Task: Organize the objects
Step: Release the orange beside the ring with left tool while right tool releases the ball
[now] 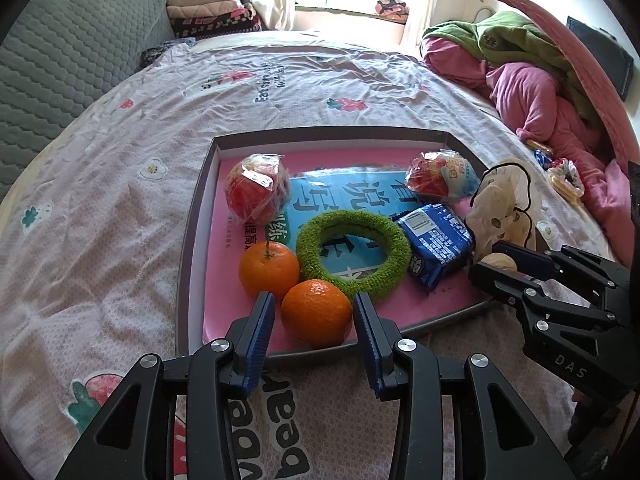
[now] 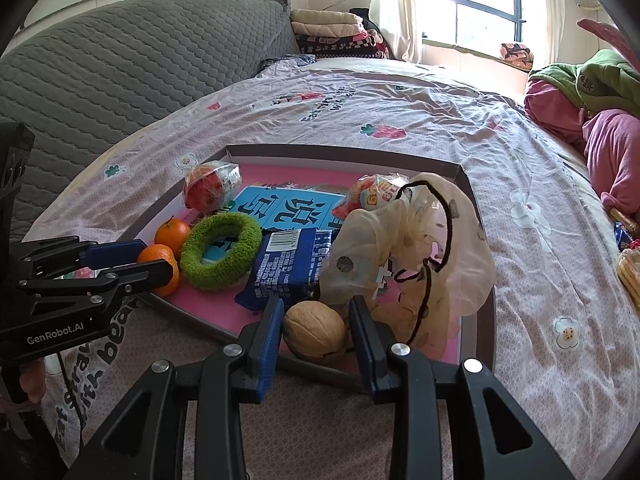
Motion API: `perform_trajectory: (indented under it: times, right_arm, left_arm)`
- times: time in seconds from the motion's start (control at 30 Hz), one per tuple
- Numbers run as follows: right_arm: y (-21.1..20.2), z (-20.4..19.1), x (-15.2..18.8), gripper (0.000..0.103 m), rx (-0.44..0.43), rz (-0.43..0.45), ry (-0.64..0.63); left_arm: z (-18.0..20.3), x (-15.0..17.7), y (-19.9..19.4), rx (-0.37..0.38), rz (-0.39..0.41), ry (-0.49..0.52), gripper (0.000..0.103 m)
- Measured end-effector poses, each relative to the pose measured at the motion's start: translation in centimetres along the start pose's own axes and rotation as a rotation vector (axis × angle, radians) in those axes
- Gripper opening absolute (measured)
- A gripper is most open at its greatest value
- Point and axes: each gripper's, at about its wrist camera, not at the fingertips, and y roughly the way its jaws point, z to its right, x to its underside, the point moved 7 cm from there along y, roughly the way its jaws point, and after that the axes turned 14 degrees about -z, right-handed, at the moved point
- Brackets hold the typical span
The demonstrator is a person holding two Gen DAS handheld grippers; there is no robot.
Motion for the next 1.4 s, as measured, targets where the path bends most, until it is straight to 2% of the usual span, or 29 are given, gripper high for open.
perform_trajectory:
  times: [0.53,0.9,1.4]
  right_arm:
    - [-0.4,-0.4,0.3,0.034,0.024,0.005,-0.017]
    - [-0.8,-0.8,0.3,0.044,0.052,0.017,-0.036]
    - [-1.7,-1.1,0.2,0.046,0.074,0.052,-0.047]
  left_arm:
    - [0.4,0.3,-1.2,0.001,0.02,0.011,0.042]
    - [0.2,0.4,-2.3,-0.007,0.035,0.009,0.042]
    - [-0.1,0.4,-3.2,-0.016,0.054,0.002,0.044]
